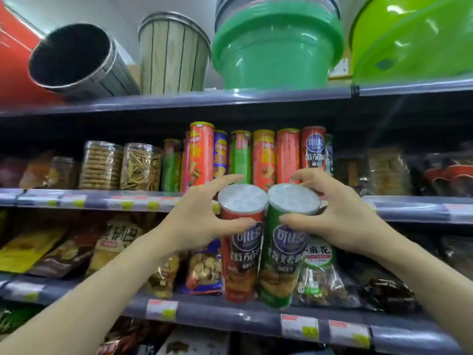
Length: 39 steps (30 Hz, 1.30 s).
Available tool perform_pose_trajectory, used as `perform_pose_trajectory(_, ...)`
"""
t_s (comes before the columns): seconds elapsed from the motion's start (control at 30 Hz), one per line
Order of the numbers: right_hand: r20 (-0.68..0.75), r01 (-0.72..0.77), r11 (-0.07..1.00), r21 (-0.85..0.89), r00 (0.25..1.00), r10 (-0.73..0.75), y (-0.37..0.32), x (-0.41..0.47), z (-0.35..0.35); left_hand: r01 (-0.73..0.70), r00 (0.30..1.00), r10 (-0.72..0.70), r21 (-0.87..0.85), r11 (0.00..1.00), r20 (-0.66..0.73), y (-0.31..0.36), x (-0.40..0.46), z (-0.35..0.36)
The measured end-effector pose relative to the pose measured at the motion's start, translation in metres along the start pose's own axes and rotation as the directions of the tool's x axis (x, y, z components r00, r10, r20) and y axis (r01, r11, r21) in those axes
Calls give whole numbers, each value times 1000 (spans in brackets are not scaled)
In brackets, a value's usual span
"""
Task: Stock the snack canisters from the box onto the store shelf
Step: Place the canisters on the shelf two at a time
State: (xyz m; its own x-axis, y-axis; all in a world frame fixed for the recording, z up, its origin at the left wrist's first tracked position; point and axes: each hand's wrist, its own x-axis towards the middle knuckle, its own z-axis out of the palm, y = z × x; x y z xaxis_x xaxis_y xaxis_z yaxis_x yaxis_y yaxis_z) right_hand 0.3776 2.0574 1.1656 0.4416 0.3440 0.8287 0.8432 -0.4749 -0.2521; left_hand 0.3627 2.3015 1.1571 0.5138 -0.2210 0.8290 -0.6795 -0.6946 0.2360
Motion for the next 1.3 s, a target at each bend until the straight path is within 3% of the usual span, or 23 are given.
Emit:
perform_pose_trajectory(0.4,-172,111,990,-82,977,-124,-40,83,-52,-158,972,165,51,986,-170,41,78,-59)
perform_pose_trajectory(0.67,-225,146,986,-83,961,-161,-45,127,-46,-210,939,235,126,970,-249,24,111,-75)
perform_pose_trajectory(0.9,-281,96,984,-149,950,-135,-26,157,-10,-170,937,193,103,980,-290,-20,135,-64)
perform_pose_trajectory(1.3,-309,-37,992,-121,951,-2,18,190,22,-61,958,75,60,996,-276,-74,177,-36)
